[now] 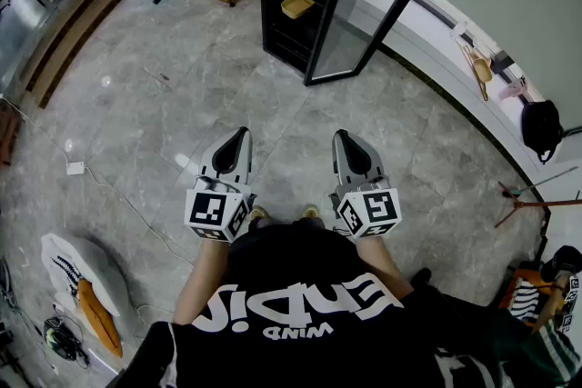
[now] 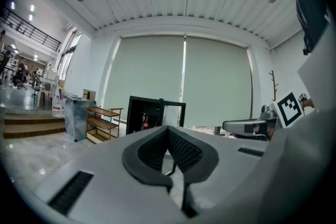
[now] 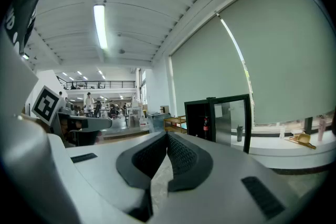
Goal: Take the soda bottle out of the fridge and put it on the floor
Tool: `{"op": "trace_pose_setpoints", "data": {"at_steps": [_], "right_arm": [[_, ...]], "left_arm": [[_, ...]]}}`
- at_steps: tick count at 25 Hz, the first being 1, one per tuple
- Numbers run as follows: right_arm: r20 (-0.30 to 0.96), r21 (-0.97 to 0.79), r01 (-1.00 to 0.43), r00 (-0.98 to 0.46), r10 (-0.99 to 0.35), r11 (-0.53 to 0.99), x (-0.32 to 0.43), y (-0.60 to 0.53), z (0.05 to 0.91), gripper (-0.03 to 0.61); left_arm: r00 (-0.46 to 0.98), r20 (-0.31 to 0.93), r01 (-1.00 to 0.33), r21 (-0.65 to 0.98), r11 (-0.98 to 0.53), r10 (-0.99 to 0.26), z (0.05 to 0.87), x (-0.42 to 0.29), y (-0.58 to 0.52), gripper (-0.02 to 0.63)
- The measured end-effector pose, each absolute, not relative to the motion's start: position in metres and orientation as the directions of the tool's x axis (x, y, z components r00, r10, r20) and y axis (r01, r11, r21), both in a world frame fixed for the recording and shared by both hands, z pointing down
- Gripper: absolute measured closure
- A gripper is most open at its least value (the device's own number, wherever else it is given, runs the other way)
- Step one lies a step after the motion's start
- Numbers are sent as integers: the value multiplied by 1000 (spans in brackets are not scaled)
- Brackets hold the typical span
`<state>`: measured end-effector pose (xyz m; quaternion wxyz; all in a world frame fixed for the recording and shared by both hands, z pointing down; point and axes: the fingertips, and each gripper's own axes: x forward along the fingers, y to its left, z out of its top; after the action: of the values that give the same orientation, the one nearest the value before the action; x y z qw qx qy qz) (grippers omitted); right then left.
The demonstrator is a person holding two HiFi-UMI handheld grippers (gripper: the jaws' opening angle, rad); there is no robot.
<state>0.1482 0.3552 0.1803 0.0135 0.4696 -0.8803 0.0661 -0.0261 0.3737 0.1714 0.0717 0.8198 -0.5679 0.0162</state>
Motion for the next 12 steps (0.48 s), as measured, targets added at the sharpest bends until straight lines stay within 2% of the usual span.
{"op": "trace_pose_setpoints", "data": {"at_steps": [12], "right_arm": [[69,-116,-812,-580,-811,571,122,350,184,555]], "left_arm": [[394,124,-918,108,-382,-911,170,-57,362,607]]}}
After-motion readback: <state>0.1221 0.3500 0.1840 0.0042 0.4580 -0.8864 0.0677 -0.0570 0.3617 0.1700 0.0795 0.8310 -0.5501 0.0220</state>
